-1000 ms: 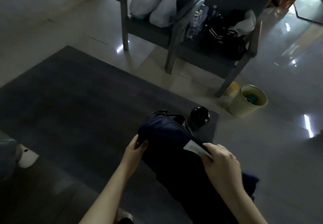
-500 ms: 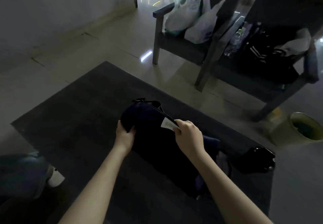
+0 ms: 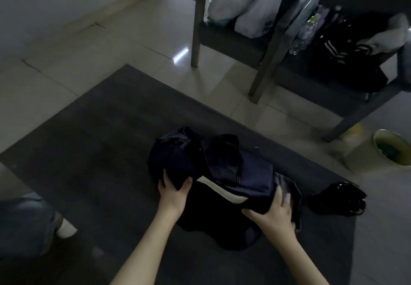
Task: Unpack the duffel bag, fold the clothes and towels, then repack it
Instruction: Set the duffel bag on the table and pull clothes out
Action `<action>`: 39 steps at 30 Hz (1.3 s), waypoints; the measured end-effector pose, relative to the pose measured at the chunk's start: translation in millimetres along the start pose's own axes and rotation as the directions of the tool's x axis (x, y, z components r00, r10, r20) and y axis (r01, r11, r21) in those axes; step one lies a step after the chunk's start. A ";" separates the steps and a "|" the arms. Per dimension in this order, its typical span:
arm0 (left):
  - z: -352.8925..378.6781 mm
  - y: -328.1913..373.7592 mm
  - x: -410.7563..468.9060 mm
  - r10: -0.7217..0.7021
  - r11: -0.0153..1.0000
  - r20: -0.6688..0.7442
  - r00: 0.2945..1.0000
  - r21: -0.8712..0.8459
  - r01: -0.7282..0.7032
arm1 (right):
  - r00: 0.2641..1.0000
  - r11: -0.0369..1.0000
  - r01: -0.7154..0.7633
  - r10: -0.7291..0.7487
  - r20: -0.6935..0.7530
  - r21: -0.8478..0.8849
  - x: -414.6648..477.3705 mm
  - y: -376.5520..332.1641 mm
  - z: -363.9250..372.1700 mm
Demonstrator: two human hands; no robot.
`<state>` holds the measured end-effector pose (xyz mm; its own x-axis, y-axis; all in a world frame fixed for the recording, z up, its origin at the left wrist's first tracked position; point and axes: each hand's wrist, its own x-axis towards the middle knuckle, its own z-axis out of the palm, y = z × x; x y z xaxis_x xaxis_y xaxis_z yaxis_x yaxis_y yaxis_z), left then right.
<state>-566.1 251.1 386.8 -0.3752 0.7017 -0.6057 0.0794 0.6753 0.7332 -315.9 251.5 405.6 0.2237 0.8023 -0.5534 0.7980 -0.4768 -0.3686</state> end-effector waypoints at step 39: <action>68.0 -40.8 -56.3 0.257 0.913 0.095 0.962 0.302 -0.274 | 0.979 0.751 0.195 -0.183 -0.085 0.631 -24.9 67.7 24.7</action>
<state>-485.5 199.4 370.0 -0.2525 0.8699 -0.4236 0.4544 0.4931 0.7419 -281.3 190.3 376.0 0.1206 0.9035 -0.4114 0.2898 -0.4284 -0.8559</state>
